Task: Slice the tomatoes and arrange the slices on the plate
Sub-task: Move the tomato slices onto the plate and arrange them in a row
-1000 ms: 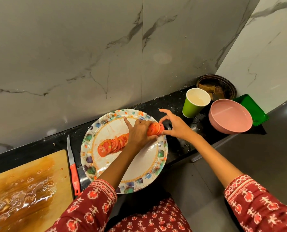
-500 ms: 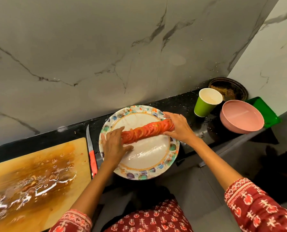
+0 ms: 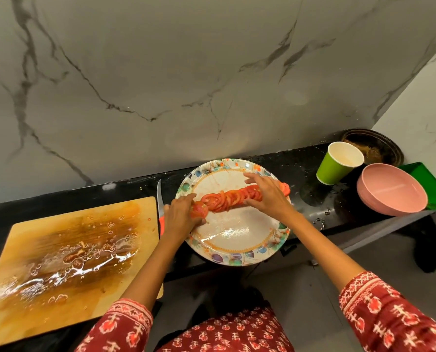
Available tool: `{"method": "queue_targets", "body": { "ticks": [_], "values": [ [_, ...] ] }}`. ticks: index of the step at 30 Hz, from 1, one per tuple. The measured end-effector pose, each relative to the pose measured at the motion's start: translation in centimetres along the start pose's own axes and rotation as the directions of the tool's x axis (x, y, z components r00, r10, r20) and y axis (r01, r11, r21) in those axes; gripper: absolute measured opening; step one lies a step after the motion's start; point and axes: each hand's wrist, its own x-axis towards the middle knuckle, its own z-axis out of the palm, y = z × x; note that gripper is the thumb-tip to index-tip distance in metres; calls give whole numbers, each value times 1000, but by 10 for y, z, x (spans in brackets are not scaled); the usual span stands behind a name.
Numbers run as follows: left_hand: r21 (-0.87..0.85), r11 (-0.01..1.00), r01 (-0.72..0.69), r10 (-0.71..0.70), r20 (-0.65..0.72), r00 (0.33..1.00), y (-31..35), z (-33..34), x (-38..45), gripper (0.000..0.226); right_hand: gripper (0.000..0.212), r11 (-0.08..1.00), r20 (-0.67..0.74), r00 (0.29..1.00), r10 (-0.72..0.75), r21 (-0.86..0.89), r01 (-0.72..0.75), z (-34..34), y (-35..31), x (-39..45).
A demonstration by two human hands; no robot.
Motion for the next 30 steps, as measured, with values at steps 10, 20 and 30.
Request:
{"method": "queue_targets", "body": {
  "ticks": [10,20,30],
  "values": [
    [-189,981,-49,56,32,998,-14,-19,0,63,50,988,130,981,-147,-31,152,24,-41,23],
    [-13,999,-52,52,1,999,-17,-22,-3,50,54,891,496,855,-151,-307,336,65,-99,60],
    [-157,986,-57,41,-103,994,-13,-14,1,32,42,992,371,928,18,112,-64,33,-100,68]
  ]
}}
